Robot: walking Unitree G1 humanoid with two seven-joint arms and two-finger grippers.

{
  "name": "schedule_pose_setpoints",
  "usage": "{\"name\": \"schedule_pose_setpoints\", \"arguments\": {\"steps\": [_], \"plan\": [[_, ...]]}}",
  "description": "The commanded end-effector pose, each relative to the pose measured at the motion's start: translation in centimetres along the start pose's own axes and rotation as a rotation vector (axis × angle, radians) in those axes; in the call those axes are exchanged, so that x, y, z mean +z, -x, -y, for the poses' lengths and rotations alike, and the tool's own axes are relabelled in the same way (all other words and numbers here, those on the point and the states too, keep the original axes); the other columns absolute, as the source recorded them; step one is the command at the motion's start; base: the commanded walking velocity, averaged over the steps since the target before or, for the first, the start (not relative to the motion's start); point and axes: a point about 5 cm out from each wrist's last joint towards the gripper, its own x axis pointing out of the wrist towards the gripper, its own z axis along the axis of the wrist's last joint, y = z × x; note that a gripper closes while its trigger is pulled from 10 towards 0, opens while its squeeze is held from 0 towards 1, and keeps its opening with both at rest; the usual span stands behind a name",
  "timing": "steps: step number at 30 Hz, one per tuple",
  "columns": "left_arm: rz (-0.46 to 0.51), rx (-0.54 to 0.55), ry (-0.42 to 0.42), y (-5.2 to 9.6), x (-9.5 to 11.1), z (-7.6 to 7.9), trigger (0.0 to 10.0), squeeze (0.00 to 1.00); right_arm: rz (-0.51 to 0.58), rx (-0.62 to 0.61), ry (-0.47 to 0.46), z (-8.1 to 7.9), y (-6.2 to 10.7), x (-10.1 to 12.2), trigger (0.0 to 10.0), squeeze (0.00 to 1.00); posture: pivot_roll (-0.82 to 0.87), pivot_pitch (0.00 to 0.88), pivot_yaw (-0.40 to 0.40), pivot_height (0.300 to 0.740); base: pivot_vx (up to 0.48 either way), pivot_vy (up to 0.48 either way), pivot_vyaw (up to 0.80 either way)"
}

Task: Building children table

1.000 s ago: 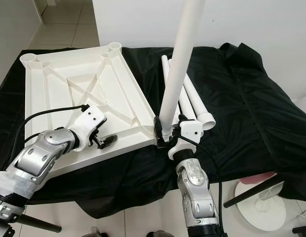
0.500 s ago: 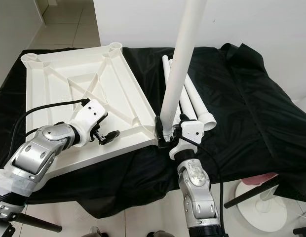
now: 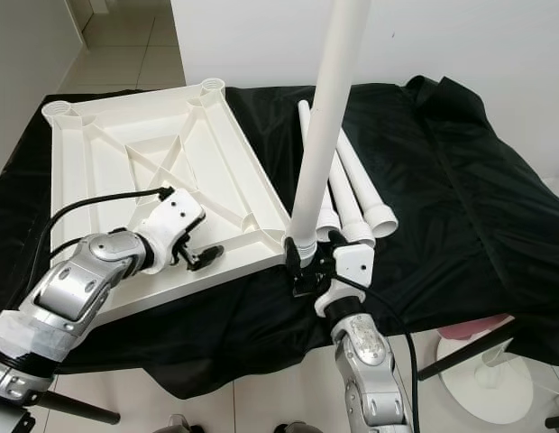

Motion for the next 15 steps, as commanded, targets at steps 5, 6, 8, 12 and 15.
{"name": "schedule_pose_setpoints", "arguments": {"steps": [5, 6, 8, 12, 15], "plan": [[-0.037, -0.005, 0.004, -0.25, -0.56, 0.09, 10.0, 0.0, -0.016, 0.034, -0.008, -0.4, 0.49, -0.43, 10.0, 0.0, -0.06, 0.111, 0.036, 0.74, 0.0, 0.0, 0.0], [-0.041, -0.006, 0.005, -0.23, -0.6, 0.08, 10.0, 0.0, -0.017, 0.034, -0.009, -0.46, 0.51, -0.45, 10.0, 0.0, -0.06, 0.114, 0.036, 0.74, 0.0, 0.0, 0.0], [-0.045, -0.007, 0.01, -0.24, -0.64, 0.04, 10.0, 0.0, -0.018, 0.036, -0.011, -0.54, 0.53, -0.48, 10.0, 0.0, -0.06, 0.114, 0.036, 0.74, 0.0, 0.0, 0.0], [-0.061, -0.004, 0.033, -0.25, -0.85, -0.17, 10.0, 0.0, -0.018, 0.048, -0.017, -0.78, 0.55, -0.48, 10.0, 0.0, -0.06, 0.121, 0.038, 0.74, 0.0, 0.0, 0.0], [-0.066, -0.005, 0.034, -0.19, -0.95, -0.2, 10.0, 0.0, -0.018, 0.055, -0.014, -0.85, 0.52, -0.43, 10.0, 0.0, -0.06, 0.126, 0.04, 0.74, 0.0, 0.0, 0.0]]}}
